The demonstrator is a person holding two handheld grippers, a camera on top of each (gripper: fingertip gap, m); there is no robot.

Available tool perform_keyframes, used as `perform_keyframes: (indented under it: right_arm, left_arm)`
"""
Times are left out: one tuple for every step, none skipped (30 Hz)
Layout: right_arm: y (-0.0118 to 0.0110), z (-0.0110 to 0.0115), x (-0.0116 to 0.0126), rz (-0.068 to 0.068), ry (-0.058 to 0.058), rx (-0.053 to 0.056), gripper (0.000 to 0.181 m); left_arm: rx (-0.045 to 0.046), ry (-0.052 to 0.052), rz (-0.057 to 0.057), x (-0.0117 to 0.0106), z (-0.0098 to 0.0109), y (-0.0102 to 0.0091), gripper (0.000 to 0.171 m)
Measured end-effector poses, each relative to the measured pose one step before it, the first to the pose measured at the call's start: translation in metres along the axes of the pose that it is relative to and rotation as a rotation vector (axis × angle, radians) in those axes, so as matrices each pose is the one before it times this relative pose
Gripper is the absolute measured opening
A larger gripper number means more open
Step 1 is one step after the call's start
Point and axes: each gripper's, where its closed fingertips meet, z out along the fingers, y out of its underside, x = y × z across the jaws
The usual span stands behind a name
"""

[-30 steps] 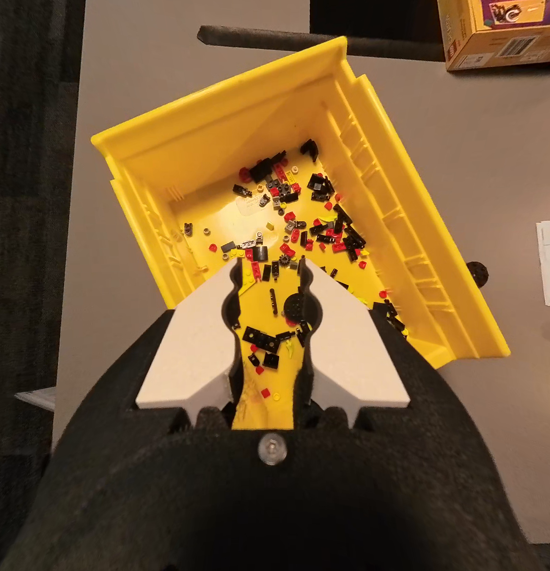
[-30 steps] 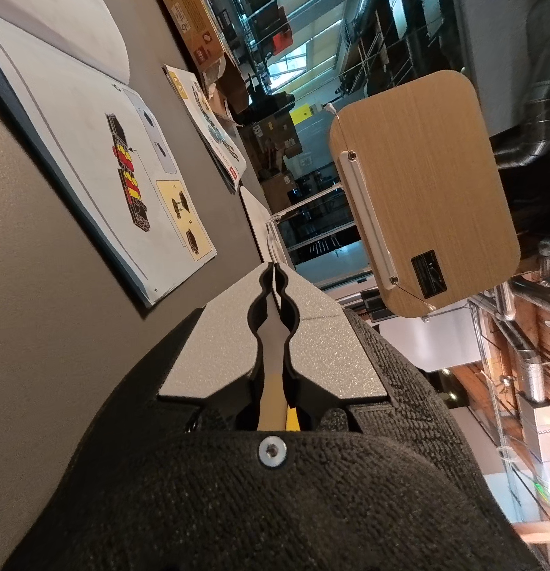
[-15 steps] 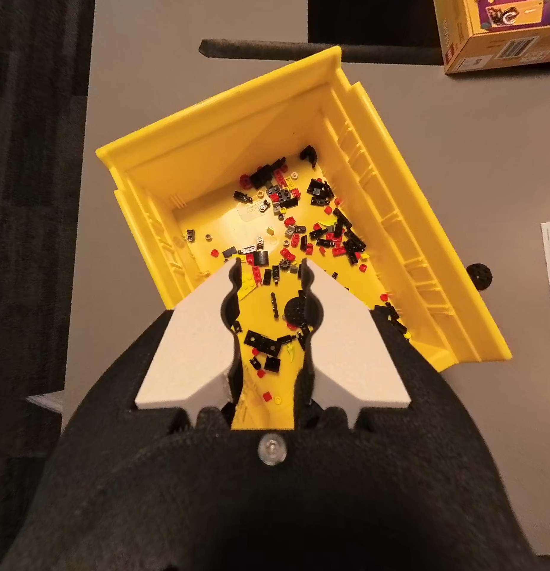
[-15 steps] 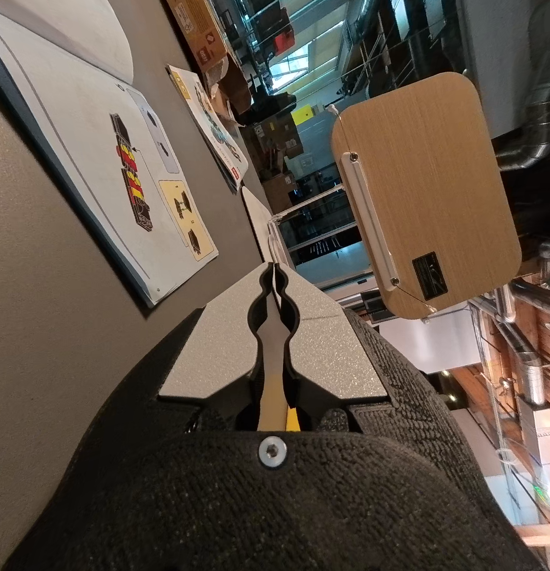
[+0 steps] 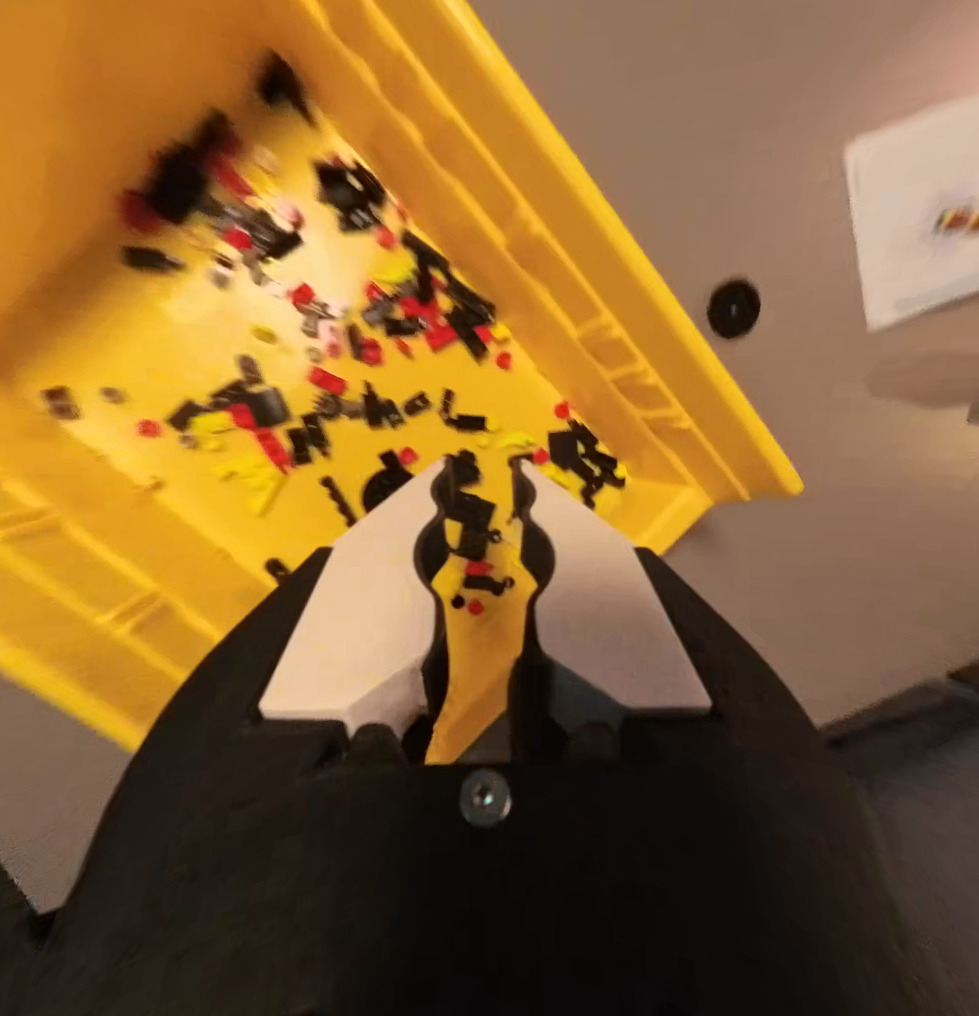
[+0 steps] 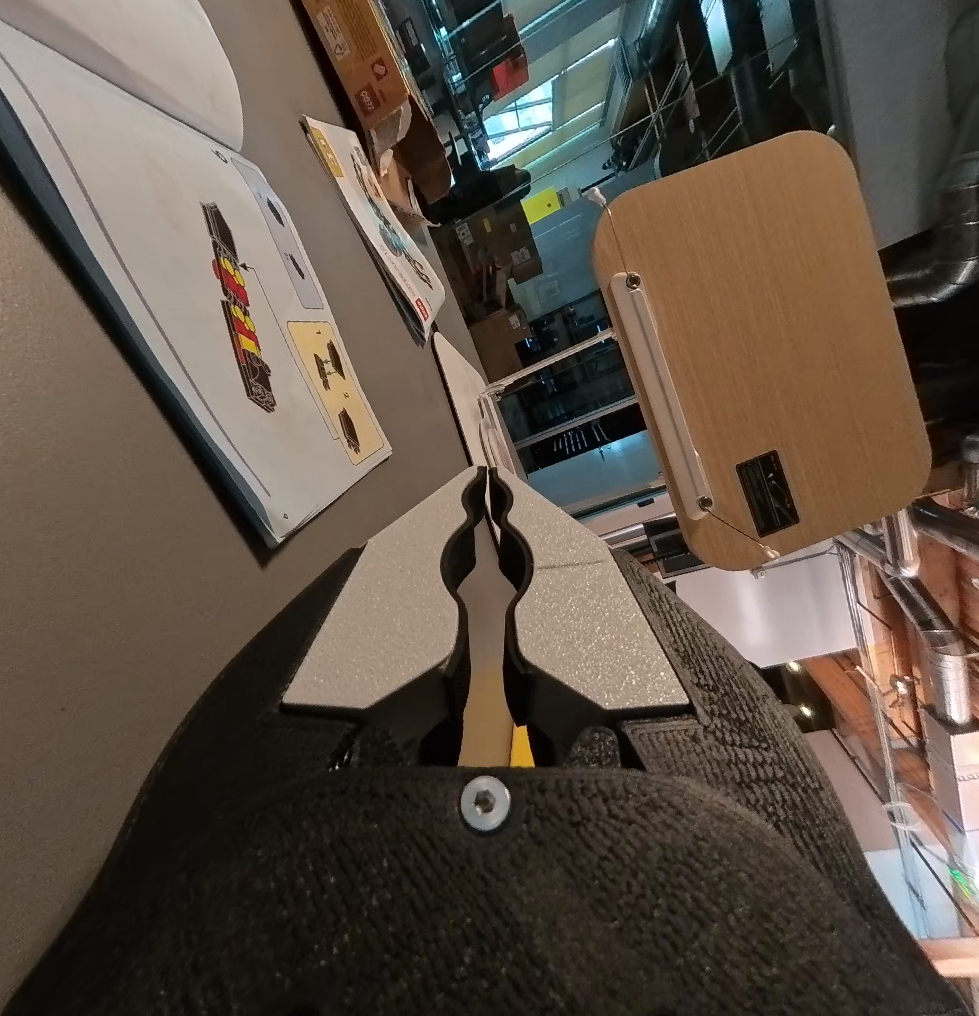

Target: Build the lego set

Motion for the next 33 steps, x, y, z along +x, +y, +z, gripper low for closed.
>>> perform_keyframes:
  right_arm:
    - [-0.00002,-0.00001,0.00025,0.0004,0.0013,-0.0001,0.0]
    - [0.0001,-0.00004,0.00029,0.0015,0.0009,0.0001,0.0]
    - [0.0001,0.00011,0.00013,0.002,0.0003,-0.0005,0.0]
    - [0.00015,0.00032,0.00034,0.001,0.001,-0.0007,0.0]
    - [0.00008,0.00036,0.00019,0.002,0.0005,-0.0001,0.0]
    - [0.0001,0.00025,0.00005,0.0015,-0.0002,0.0002,0.0]
    - [-0.00013,0.00007,0.00024,-0.0004,0.0011,0.0001,0.0]
    - [-0.00023,-0.00023,-0.00002,0.0003,0.0004,0.001,0.0]
    - [-0.0002,-0.00027,-0.00002,-0.0004,-0.0002,0.0013,0.0]
    - [-0.00019,-0.0002,-0.00002,-0.0012,0.0006,0.0005,0.0]
    - [-0.00012,-0.00005,-0.00011,-0.0002,-0.0007,0.0004,0.0]
    - [-0.00002,-0.00007,-0.00018,-0.0005,-0.0007,0.0001,0.0]
    - [-0.00012,-0.00013,0.00005,-0.0011,0.0008,0.0004,0.0]
    - [-0.00022,-0.0001,-0.00009,-0.0006,-0.0006,0.0008,0.0]
    - [-0.00015,-0.00009,-0.00016,-0.0011,-0.0005,0.0,0.0]
    - [-0.0001,0.0,0.00002,-0.0014,0.0005,0.0001,0.0]
    - [-0.00015,0.00002,-0.00016,-0.0006,-0.0003,0.0005,0.0]
    - [-0.00008,-0.00002,-0.00012,-0.0009,-0.0002,-0.0001,0.0]
    - [-0.0001,-0.00006,0.00007,-0.0008,0.0003,0.0003,0.0]
    - [-0.00025,-0.00004,-0.00014,-0.0008,-0.0001,0.0008,0.0]
    - [-0.00015,-0.00006,-0.00022,-0.0015,-0.0004,0.0004,0.0]
    - [-0.00014,-0.00012,-0.00012,-0.0012,-0.0004,0.0005,0.0]
    - [-0.00014,0.00001,-0.0002,-0.0008,-0.0008,0.0004,0.0]
    - [-0.00011,0.0,-0.00014,-0.0011,-0.0005,0.0002,0.0]
    - [-0.00024,-0.00004,-0.00016,-0.0009,-0.0003,0.0007,0.0]
    - [-0.00015,-0.00003,-0.00004,-0.0007,-0.0004,0.0006,0.0]
    - [-0.00012,0.0,-0.00017,-0.0006,-0.0004,0.0002,0.0]
    - [-0.00007,-0.00005,-0.00012,-0.0005,-0.0002,0.0004,0.0]
    - [-0.00014,-0.00004,-0.00003,-0.0002,-0.0001,0.0006,0.0]
    - [-0.00011,-0.00005,-0.00019,-0.0001,-0.0012,0.0004,0.0]
    - [-0.00009,0.00001,-0.00029,-0.0008,-0.0008,0.0003,0.0]
    - [-0.00027,-0.00013,0.00016,-0.0004,0.0005,0.0014,0.0]
    - [-0.00025,-0.00003,-0.0001,0.0011,-0.0009,0.0016,0.0]
  left_arm:
    - [-0.07131,0.0217,0.0206,0.00825,0.01033,0.0082,0.009]
    - [-0.07722,0.0259,0.0188,0.00868,0.01069,0.00902,0.004]
    - [-0.06482,0.0122,0.0155,0.00602,0.0096,0.0074,0.005]
    - [-0.03412,-0.0048,0.0064,0.00245,0.00674,0.0032,0.009]
    - [-0.00565,0.0001,-0.0061,0.00216,0.00388,-0.00096,0.014]
    - [0.00578,0.0179,-0.0055,0.00428,0.0022,-0.0026,0.02]
    - [0.00463,0.0179,-0.0002,0.00416,0.00232,-0.00237,0.025]
    - [-0.00662,0.0076,0.0022,0.0026,0.00302,-0.00113,0.024]
    - [-0.01751,0.0046,0.0066,0.00199,0.00377,0.00022,0.024]
    - [-0.01534,0.0056,0.0067,0.0018,0.00384,-0.0003,0.024]
    - [-0.0109,0.0062,0.0029,0.00115,0.00351,-0.0014,0.023]
    - [-0.00882,0.0109,0.0036,0.00143,0.00354,-0.00165,0.023]
    - [-0.01036,0.0085,0.0013,0.00074,0.00312,-0.00101,0.023]
    - [-0.00996,-0.0035,-0.0041,-0.00139,0.00264,-0.00075,0.022]
    - [-0.00774,-0.0039,-0.0046,-0.00132,0.00213,-0.00066,0.022]
    - [-0.00252,0.0008,-0.0019,-0.00048,0.00153,-0.0012,0.022]
    - [-0.00113,-0.0003,-0.0017,-0.00045,0.00125,-0.00123,0.021]
    - [-0.00362,-0.0047,-0.0017,-0.00087,0.0011,-0.00058,0.02]
    - [-0.0043,-0.0069,-0.0001,-0.00107,0.00097,-0.00009,0.019]
    - [-0.00667,-0.0072,-0.0019,-0.00113,0.00093,0.00064,0.017]
    - [-0.00758,-0.0112,-0.0028,-0.00181,0.00081,0.00085,0.016]
    - [-0.00684,-0.0119,-0.0024,-0.00185,0.00056,0.00082,0.016]
    - [0.00316,-0.0046,-0.0007,-0.00062,-0.00007,-0.00086,0.015]
    - [0.00623,0.0003,0.0016,0.00037,-0.00005,-0.00139,0.016]
    - [0.0025,0.0028,0.0034,0.00106,0.00033,-0.00102,0.016]
    - [-0.00146,0.0007,0.0023,0.00084,0.00058,-0.00063,0.016]
    - [-0.00002,-0.0029,0.0013,0.00039,0.00026,-0.00076,0.015]
    - [-0.00232,-0.0055,0.0012,0.00003,0.00008,-0.00034,0.015]
    - [-0.00296,-0.0058,0.002,-0.00009,0.00011,0.00005,0.015]
    - [-0.00219,-0.0049,0.0023,-0.00008,0.00012,0.00013,0.015]
    - [-0.00213,-0.0041,0.0045,-0.0002,0.00001,0.00011,0.015]
    - [-0.00383,-0.0052,0.0128,-0.00016,0.00004,0.00036,0.014]
    - [-0.00547,-0.0096,0.0213,-0.00039,0.00009,0.00085,0.014]
